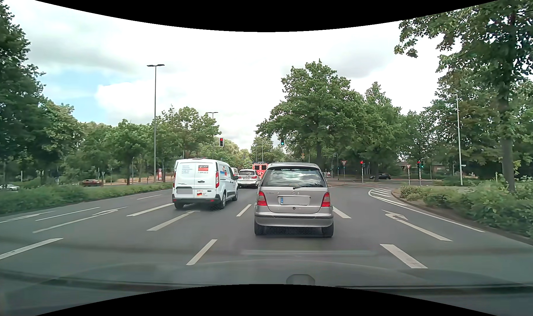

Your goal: Follow the waypoints while adhering to traffic rules and regulations

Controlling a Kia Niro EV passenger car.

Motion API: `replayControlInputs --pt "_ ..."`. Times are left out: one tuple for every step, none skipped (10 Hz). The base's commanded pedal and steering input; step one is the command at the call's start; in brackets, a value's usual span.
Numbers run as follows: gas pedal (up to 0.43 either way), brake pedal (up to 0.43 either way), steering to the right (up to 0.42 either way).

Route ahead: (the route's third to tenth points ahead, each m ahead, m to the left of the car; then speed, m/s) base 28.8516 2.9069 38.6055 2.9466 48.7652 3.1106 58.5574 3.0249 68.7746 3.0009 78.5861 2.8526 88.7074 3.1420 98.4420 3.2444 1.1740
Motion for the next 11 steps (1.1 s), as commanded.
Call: replayControlInputs --pt "0.13 0.018 -0.007" --pt "0.13 0.018 -0.007" --pt "0.15 0.018 -0.007" --pt "0.169 0.018 -0.007" --pt "0.177 0.018 -0.006" --pt "0.189 0.018 -0.006" --pt "0.209 0.018 -0.006" --pt "0.22 0.018 -0.006" --pt "0.22 0.018 -0.005" --pt "0.22 0.018 -0.005" --pt "0.22 0.018 -0.005"
